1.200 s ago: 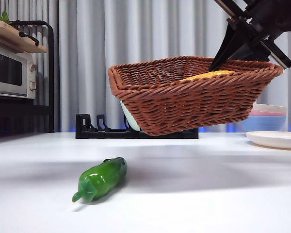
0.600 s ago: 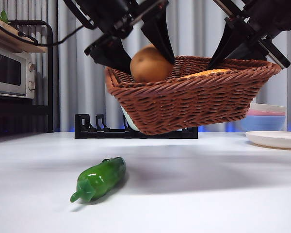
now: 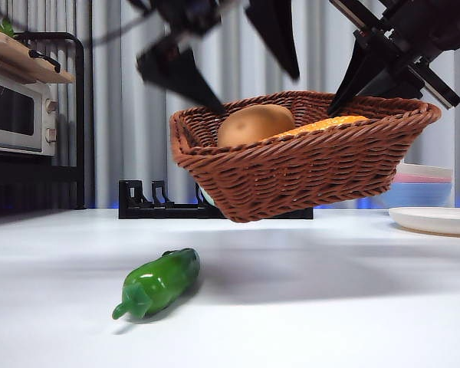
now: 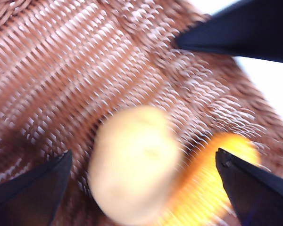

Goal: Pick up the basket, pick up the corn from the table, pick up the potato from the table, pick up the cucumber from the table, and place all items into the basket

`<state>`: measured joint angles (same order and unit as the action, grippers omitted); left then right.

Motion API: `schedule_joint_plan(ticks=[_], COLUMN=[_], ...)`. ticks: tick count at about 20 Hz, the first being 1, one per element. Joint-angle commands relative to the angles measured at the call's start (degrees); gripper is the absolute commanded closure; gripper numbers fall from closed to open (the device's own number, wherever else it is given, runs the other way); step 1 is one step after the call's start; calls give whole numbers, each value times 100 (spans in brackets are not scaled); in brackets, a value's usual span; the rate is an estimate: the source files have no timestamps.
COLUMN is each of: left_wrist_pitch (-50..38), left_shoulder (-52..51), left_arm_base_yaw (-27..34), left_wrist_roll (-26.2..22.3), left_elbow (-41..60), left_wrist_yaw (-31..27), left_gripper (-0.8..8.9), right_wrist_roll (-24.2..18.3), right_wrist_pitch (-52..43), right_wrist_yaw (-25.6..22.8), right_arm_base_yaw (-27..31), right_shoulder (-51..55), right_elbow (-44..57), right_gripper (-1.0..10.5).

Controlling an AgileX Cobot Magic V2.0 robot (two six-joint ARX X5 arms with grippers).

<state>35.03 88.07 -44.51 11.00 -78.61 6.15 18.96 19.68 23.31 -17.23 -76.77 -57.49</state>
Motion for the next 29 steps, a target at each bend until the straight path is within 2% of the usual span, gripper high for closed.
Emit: schedule_joint_plan(ticks=[1, 5, 8, 10, 13, 18, 24, 29], left_wrist_pitch=[557, 1963, 2959, 3001, 2474, 741, -546, -852], left_shoulder=[-509, -1482, -1816, -1882, -1884, -1596, -369, 339], left_arm_base_yaw=[-77, -149, -225, -413, -623, -634, -640, -640], left_wrist_roll=[-203, -227, -212, -24, 367, 992, 999, 999], left_elbow=[-350, -398, -376, -116, 828, 2583, 2761, 2761], left_wrist_yaw=[-13, -59, -315, -520, -780, -765, -752, -772], left_gripper=[302, 302, 302, 302, 302, 303, 314, 315], right_wrist_roll=[81, 68, 70, 70, 68, 66, 68, 68], right_wrist_pitch=[-125, -146, -146, -146, -144, -168, -212, -210], right_wrist_yaw=[17, 24, 52, 79, 79, 74, 79, 79], right_arm_base_yaw=[37, 337, 595, 680, 717, 717, 822, 861], right_shoulder=[-59, -61, -61, -61, -61, -61, -61, -61], right_elbow=[-44, -44, -44, -44, -44, -44, -44, -44], right_gripper=[959, 958, 958, 958, 958, 958, 958, 958])
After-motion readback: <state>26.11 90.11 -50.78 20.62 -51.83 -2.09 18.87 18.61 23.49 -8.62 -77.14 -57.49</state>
